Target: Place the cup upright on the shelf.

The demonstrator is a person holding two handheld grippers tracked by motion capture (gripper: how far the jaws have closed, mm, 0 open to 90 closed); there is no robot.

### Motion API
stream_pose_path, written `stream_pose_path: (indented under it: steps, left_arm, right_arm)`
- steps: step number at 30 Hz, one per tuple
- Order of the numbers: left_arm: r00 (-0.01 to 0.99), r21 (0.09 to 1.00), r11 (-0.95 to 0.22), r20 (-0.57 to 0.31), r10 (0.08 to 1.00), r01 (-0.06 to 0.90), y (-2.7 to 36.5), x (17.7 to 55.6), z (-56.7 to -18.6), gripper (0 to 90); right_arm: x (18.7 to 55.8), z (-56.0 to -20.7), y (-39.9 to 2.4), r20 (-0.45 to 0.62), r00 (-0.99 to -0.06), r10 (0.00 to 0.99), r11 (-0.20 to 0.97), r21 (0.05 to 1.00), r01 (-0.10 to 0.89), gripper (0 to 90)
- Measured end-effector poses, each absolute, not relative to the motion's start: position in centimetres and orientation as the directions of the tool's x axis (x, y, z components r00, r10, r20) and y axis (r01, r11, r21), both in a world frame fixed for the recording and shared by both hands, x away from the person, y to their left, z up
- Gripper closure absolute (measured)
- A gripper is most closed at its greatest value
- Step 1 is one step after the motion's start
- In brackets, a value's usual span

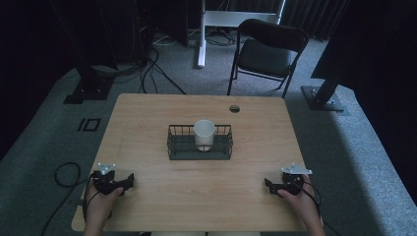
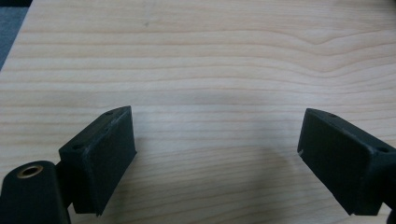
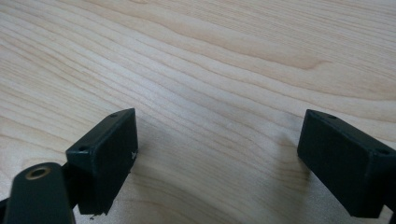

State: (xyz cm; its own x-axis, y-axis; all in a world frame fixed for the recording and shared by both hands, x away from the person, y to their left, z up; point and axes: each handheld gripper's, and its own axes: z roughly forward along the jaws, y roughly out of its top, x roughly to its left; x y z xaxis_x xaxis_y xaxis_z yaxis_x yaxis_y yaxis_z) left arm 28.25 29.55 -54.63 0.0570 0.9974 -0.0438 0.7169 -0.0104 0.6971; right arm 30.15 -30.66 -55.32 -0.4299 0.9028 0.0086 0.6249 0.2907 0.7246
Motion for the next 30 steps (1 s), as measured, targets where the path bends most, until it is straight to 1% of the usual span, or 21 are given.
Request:
stream_pose_path:
  steps: [5,9,16,20,30]
  left_arm:
    - [0.048,0.698,-0.011,-0.034,0.998,0.716,29.90,28.18,-54.73,10.5]
    - [0.055,0.700,-0.045,0.008,0.998,0.713,29.77,28.10,-54.98,8.8]
    - [0.038,0.701,-0.031,0.005,0.999,0.713,29.54,28.08,-54.99,8.2]
    - [-0.017,0.702,0.009,0.004,1.000,0.712,29.11,28.21,-55.01,8.2]
    - [-0.018,0.702,0.010,0.003,1.000,0.712,29.11,28.22,-55.01,8.2]
  right_arm:
    - [30.15,-55.33,-30.66,0.008,-0.430,0.903,0.291,0.725,0.625,11.9]
    - [30.15,-55.32,-30.66,0.008,-0.430,0.903,0.291,0.725,0.625,11.9]
    - [30.15,-55.33,-30.66,0.009,-0.430,0.903,0.291,0.725,0.625,11.9]
    - [30.16,-55.33,-30.67,0.009,-0.430,0.903,0.291,0.725,0.625,11.9]
    - [30.16,-55.33,-30.66,0.009,-0.430,0.903,0.291,0.725,0.625,11.9]
